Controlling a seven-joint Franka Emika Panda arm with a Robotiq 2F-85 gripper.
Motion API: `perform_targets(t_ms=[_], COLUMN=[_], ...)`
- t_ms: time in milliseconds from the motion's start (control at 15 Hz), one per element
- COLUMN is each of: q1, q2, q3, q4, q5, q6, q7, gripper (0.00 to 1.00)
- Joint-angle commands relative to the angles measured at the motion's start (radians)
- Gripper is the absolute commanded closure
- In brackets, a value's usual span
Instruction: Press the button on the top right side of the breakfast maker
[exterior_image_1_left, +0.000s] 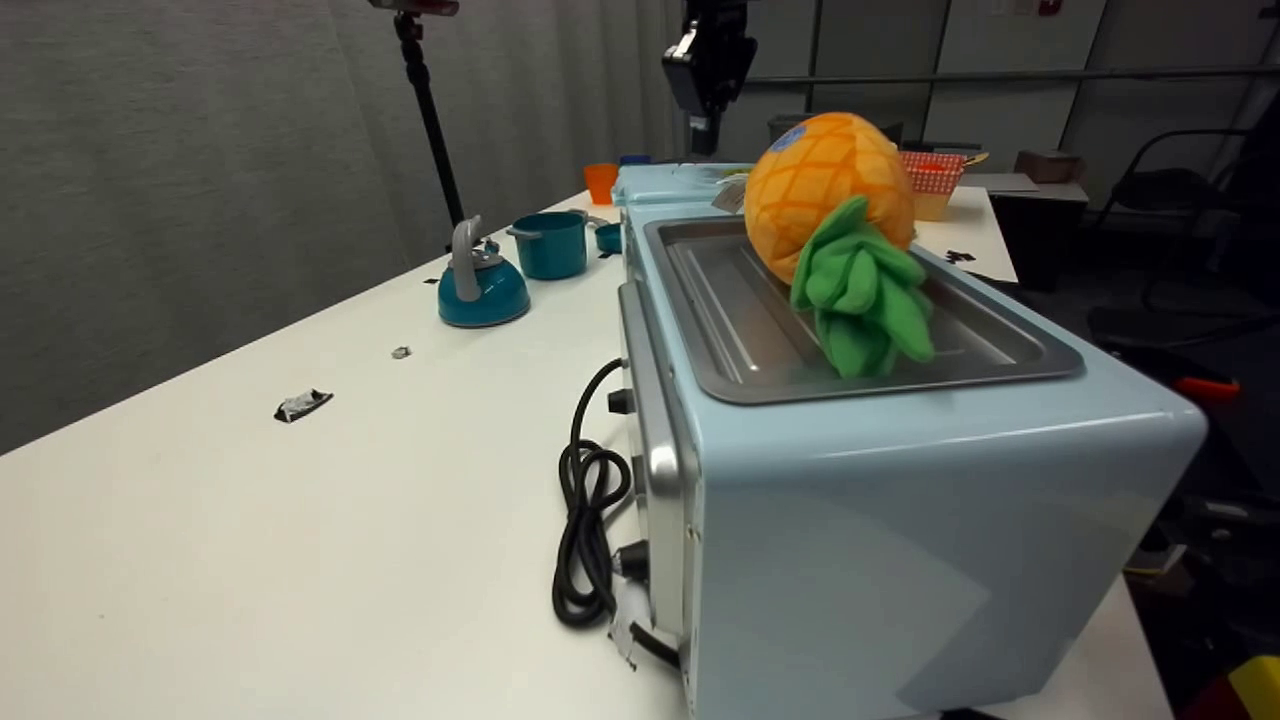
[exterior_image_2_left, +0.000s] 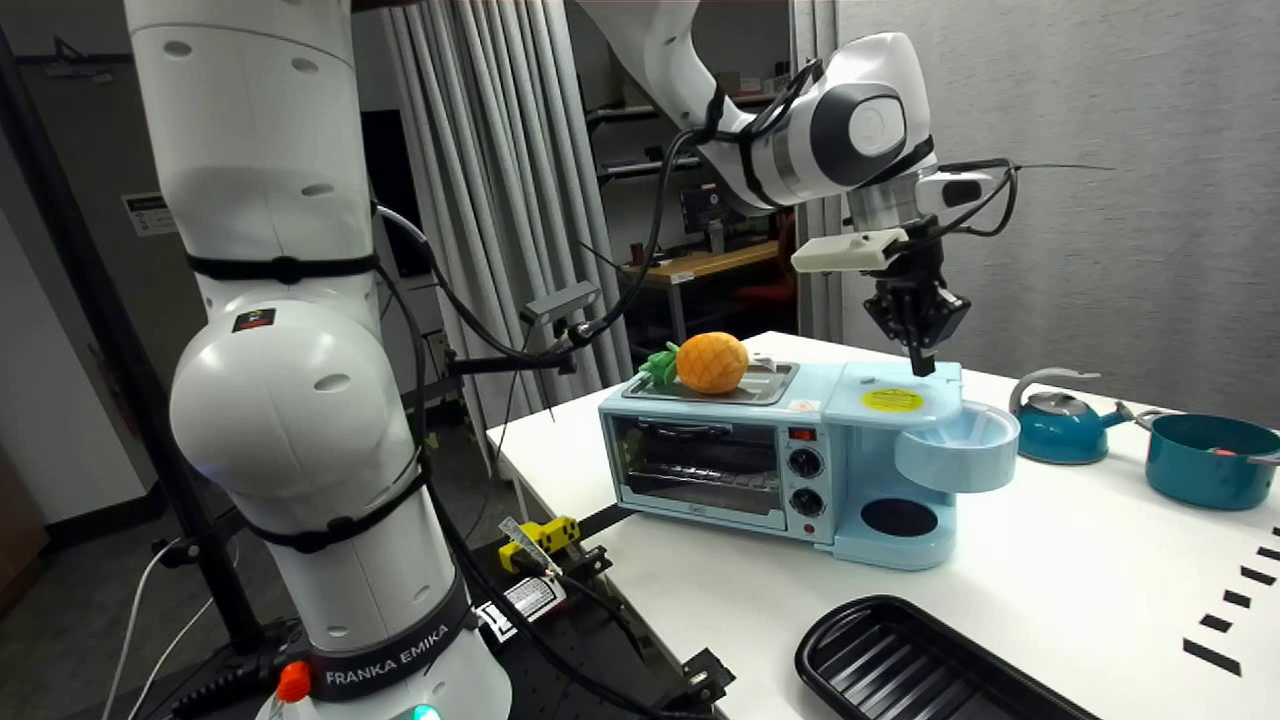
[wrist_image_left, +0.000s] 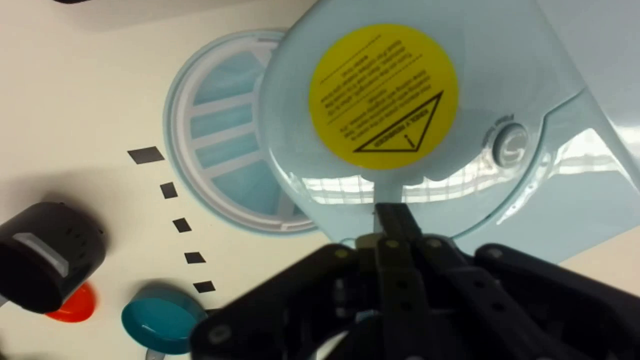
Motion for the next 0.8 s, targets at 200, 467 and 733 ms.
perform_targets(t_ms=[200,467,733], q1=[-0.006,-0.007,-0.003], q2=[-0.007,-0.033,-0.071], q3=[0.006,0.01,0.02], q4=[0.087,0.097,0.087], q5=[-0.001,0.007,0.015], q6=[-0.022,-0.033,-0.035], q7=[-0.035,-0.047,-0.056], gripper=[1.0,1.0,1.0])
